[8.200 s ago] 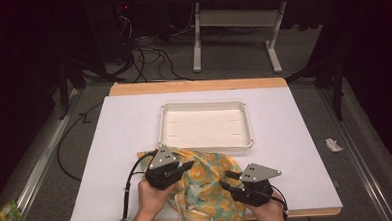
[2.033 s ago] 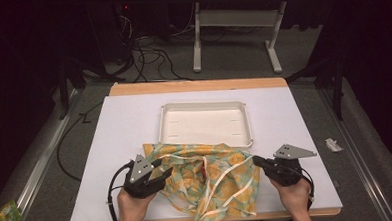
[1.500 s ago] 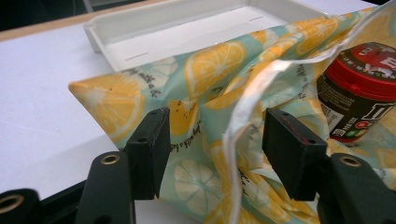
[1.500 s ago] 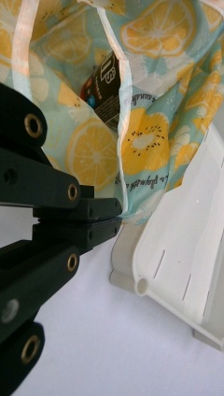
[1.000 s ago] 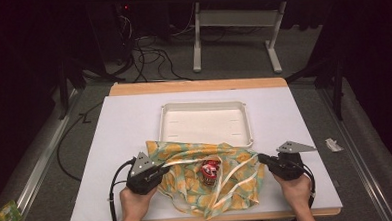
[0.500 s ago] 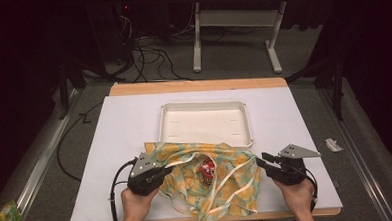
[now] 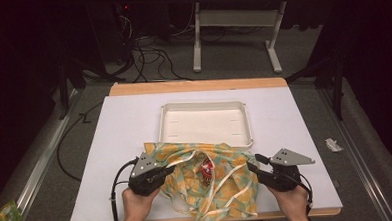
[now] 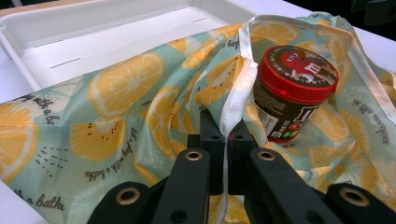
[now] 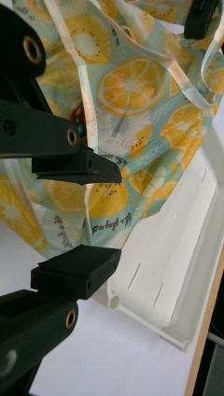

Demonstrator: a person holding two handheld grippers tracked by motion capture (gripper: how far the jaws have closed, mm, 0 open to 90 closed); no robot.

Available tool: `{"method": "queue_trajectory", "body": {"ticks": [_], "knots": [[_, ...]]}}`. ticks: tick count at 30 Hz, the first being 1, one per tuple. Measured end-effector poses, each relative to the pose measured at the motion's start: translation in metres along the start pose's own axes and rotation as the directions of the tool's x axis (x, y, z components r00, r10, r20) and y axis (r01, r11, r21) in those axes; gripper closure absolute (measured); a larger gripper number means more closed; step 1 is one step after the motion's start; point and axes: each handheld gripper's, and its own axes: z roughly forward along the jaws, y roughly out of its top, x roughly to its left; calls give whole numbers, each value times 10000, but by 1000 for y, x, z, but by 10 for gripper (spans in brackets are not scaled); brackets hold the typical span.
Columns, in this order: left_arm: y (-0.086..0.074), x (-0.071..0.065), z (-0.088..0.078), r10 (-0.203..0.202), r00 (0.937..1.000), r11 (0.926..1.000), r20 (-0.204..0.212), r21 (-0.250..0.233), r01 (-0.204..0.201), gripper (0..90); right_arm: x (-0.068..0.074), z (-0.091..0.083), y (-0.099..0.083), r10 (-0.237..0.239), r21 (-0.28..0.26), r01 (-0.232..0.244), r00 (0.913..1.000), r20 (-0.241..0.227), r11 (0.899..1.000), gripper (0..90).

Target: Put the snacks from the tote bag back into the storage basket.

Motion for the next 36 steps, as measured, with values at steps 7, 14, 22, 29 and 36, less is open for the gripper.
{"method": "queue_trajectory", "body": {"ticks": [7, 14, 22, 29, 36], "knots": [[3, -3, 1, 76, 9999, 10000, 86, -48, -76, 891, 15, 8, 5, -185, 135, 194, 9976, -661, 9997, 578], [3, -3, 1, 97, 9999, 10000, 104, 10, -97, 891, 31, 22, 13, -514, 157, 537, 9909, -1242, 9984, 566], [3, -3, 1, 96, 9999, 10000, 102, -14, -96, 890, 46, 37, 25, -712, 66, 735, 9816, -1773, 9973, 559], [3, -2, 1, 64, 9999, 10000, 111, -28, -64, 890, 53, 53, 31, -788, 210, 847, 9765, -2004, 9962, 579], [2, -2, 1, 41, 9999, 10000, 129, -31, -41, 891, 51, 61, 29, -777, 482, 902, 9732, -2162, 9948, 701]]}}
